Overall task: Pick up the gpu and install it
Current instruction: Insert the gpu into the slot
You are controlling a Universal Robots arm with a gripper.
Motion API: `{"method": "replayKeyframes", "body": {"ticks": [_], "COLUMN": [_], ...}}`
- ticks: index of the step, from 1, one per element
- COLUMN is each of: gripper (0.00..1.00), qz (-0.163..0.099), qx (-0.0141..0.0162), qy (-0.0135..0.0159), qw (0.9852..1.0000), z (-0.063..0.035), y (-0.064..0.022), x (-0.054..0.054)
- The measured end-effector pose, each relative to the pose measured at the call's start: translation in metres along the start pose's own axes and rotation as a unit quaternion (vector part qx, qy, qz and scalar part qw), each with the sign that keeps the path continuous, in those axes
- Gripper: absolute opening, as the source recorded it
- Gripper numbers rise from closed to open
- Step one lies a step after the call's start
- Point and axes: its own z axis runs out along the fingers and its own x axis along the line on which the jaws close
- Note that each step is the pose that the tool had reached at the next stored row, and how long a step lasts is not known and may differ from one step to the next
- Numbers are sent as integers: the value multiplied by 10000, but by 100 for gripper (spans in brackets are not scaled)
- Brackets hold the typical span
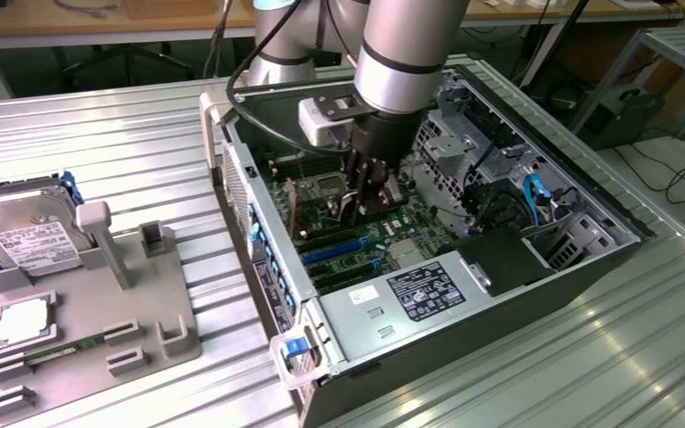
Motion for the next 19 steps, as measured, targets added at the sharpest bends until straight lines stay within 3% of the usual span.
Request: {"method": "replayKeyframes", "body": {"ticks": [7, 19], "gripper": [27, 27], "qz": [-4, -3], "qx": [0, -15], "qy": [-2, -17], "qw": [10000, 10000], "z": [113, 245], "y": [69, 103], "x": [18, 62]}}
